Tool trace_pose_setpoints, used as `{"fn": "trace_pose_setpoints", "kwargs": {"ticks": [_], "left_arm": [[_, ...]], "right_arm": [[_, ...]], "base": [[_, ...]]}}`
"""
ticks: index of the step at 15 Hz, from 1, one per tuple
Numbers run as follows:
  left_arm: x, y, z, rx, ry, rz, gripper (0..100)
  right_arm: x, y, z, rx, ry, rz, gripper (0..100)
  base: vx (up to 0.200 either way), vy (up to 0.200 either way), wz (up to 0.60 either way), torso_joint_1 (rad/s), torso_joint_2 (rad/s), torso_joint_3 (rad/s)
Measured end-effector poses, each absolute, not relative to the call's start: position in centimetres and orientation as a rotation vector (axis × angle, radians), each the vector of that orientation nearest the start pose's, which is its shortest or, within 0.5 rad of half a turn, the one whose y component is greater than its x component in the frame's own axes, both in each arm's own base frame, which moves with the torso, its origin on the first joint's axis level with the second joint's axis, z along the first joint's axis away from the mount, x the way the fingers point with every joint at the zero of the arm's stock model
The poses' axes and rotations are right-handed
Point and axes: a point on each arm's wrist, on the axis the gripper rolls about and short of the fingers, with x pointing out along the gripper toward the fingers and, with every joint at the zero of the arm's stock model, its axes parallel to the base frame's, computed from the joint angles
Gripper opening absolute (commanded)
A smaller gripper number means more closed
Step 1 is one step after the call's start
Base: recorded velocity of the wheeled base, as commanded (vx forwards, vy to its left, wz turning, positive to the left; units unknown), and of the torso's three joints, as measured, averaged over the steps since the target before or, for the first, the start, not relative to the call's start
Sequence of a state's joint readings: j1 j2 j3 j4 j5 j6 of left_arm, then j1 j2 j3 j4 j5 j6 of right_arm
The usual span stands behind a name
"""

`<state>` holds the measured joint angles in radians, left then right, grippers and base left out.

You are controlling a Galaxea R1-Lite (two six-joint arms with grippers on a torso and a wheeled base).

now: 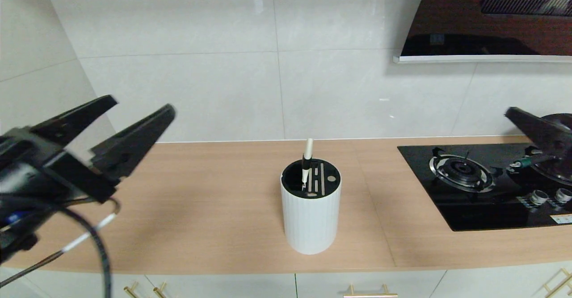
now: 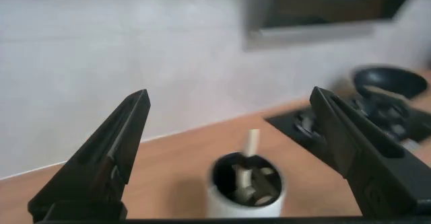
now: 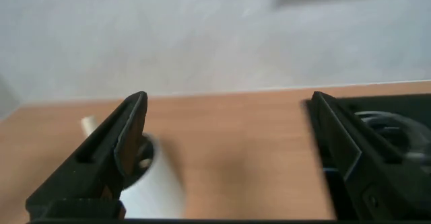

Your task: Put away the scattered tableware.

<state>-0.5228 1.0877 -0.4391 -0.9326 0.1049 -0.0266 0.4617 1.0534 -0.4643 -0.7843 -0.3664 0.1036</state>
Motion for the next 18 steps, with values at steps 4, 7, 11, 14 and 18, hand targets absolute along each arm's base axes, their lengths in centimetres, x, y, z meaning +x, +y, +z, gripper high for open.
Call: {"fn": "trace_pose_setpoints", "kwargs": {"ticks": [4,7,11,14,18], "left_arm": [[3.5,-1.2,22.7,-0.088,-0.237,-0.299,100],[-2.6,0.8,20.2,-0.139,-0.245,-0.193,100],[-5.4,0.7,19.2,-0.189,-0.341,-0.051,100],[-5.7,0.2,16.8,-0.183,-0.331,-0.017,100],[-3.8,0.1,12.4,-0.127,-0.231,0.032,100]], "right_arm": [[5.1,1.0,21.9,0.118,-0.227,0.036,100],[-0.4,-0.7,20.8,0.058,-0.269,-0.038,100],[-5.9,-1.3,21.2,0.034,-0.454,-0.220,100],[-6.7,-0.7,19.0,-0.009,-0.416,-0.233,100],[-4.9,-0.5,14.6,-0.028,-0.316,-0.261,100]], "base": [[0.000,0.000,0.00,0.000,0.00,0.000],[0.000,0.000,0.00,0.000,0.00,0.000],[0.000,0.000,0.00,0.000,0.00,0.000],[0.000,0.000,0.00,0.000,0.00,0.000],[0.000,0.000,0.00,0.000,0.00,0.000]]}}
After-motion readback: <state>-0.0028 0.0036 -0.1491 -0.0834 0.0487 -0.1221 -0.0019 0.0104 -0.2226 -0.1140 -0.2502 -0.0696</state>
